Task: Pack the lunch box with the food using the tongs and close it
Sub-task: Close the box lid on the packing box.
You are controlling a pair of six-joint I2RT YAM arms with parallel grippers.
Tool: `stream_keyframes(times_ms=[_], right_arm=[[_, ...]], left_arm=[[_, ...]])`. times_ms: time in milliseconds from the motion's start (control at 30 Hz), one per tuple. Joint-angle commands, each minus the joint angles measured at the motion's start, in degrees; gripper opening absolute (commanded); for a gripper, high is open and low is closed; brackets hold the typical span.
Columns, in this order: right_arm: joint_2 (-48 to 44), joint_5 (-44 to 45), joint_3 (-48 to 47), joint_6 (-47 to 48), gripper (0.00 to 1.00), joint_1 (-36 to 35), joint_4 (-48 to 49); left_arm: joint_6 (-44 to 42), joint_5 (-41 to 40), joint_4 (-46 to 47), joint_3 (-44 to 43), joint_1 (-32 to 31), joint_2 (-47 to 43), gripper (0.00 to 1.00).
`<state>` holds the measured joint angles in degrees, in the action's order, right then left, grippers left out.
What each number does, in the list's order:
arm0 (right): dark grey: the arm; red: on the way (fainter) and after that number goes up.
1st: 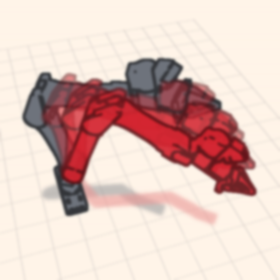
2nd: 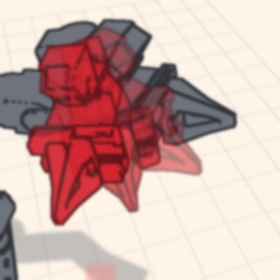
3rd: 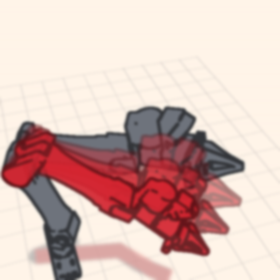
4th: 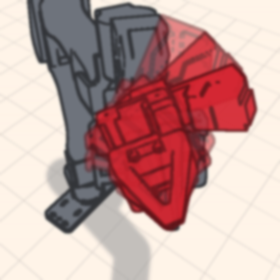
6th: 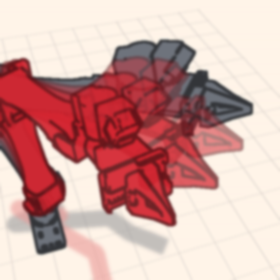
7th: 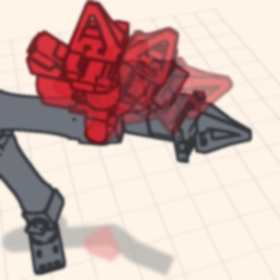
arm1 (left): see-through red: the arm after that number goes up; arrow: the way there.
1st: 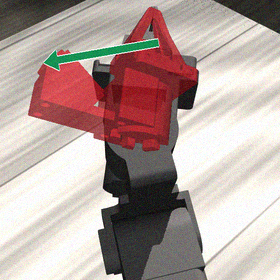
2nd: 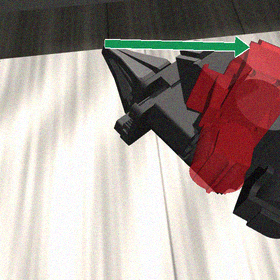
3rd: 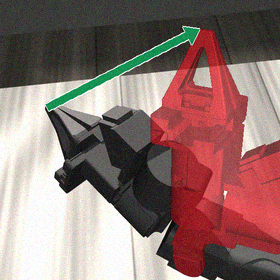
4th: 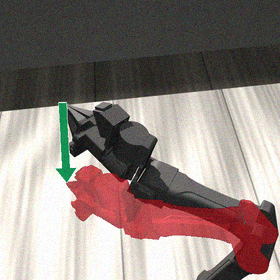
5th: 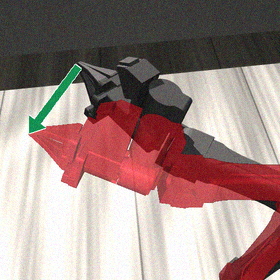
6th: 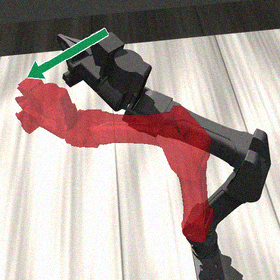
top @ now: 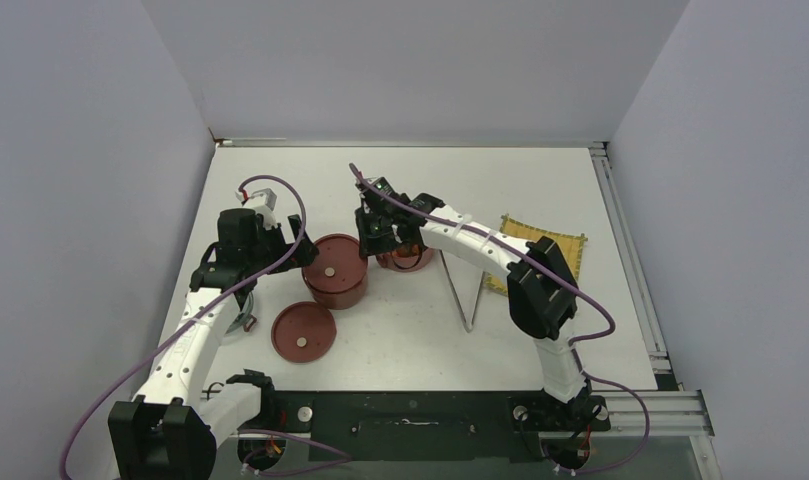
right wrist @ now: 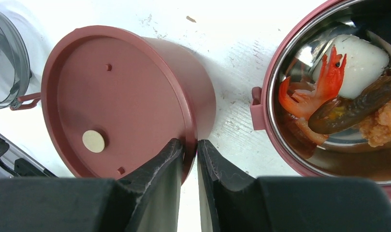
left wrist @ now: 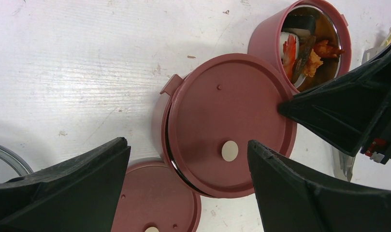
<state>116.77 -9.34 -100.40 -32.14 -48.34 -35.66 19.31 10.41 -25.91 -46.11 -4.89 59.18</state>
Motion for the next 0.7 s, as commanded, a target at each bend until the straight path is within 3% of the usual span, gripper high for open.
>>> stream_keyframes(times_ms=[0,433,667], right_arm=[[0.34,1.17,-2.8,-0.16,0.18,-1.35,0.19],[1.58,3.18,-4.37,-0.1,0.18,-2.07,-2.21],[0.55,4.24,-4.71,0.1,0.24,-2.11,-2.36]], left_arm=[[0.2,0.83,2.04,-1.79,-0.12,0.23,0.91],[0.16,1.18,1.93,-1.79,-0.12,0.32,0.91],[0.37,1.65,1.27,-2.09,-0.12,1.89,0.91]])
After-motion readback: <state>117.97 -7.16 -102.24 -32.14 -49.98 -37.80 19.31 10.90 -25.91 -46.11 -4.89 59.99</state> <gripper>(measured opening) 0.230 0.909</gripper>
